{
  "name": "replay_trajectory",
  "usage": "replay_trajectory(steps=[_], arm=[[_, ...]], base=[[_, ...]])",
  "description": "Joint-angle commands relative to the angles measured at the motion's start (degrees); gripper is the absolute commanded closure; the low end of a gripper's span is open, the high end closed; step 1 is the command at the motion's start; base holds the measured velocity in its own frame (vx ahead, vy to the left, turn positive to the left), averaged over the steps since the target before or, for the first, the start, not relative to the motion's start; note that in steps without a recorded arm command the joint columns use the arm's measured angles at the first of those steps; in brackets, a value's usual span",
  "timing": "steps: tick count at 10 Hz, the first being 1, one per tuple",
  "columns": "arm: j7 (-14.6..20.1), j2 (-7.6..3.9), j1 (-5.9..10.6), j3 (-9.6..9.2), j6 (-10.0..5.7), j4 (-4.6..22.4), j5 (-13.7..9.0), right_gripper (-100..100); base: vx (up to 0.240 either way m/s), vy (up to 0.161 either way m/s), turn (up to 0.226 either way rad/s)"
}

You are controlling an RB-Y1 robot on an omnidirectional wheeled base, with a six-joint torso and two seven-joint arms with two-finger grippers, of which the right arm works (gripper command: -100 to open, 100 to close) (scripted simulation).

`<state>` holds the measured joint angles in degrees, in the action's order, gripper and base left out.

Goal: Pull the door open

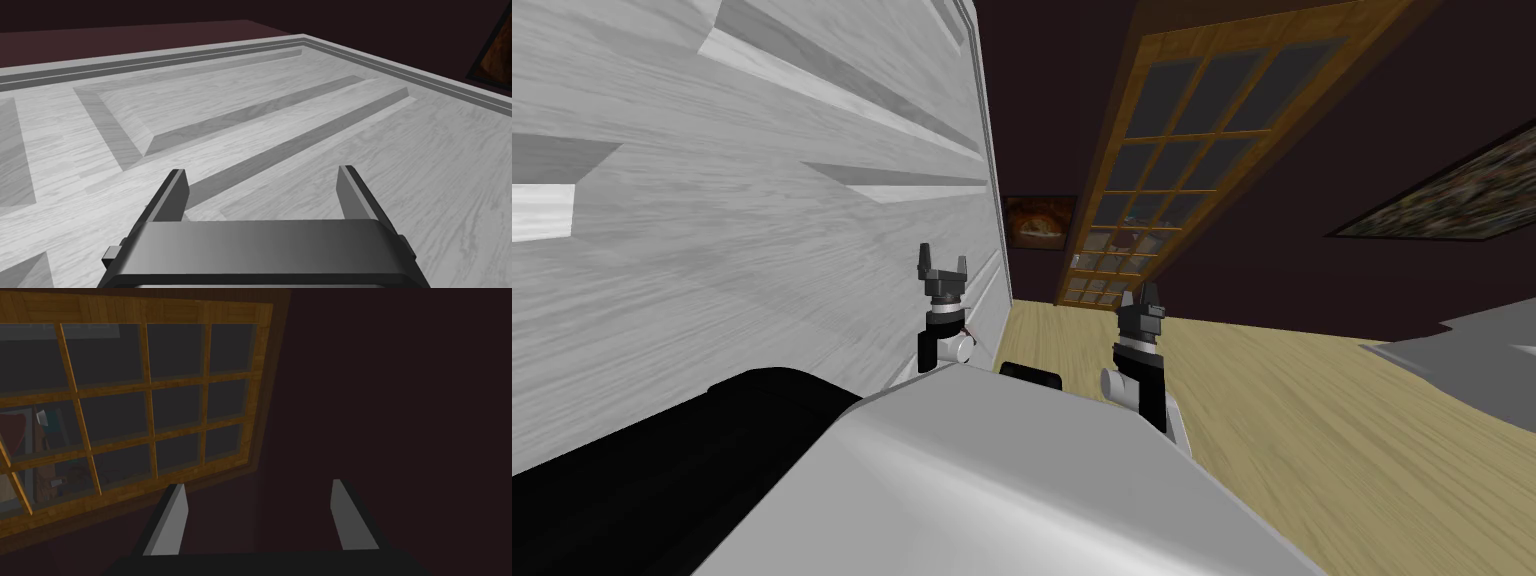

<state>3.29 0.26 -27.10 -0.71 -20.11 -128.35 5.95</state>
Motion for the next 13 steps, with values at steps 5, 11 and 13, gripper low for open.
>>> replay_trajectory(steps=[5, 11, 13], arm=[[2.5, -1.13, 0.26, 0.55, -1.1, 2.5, -1.5, -100], [8.7, -3.06, 0.88, 1.89, -3.75, 8.6, -5.3, -100], [10.7, -3.54, 1.08, 2.32, -4.61, 10.6, -6.5, -100]], base=[[-0.003, -0.17, 0.05], [0.063, -0.162, 0.123], [0.057, -0.079, 0.103]])
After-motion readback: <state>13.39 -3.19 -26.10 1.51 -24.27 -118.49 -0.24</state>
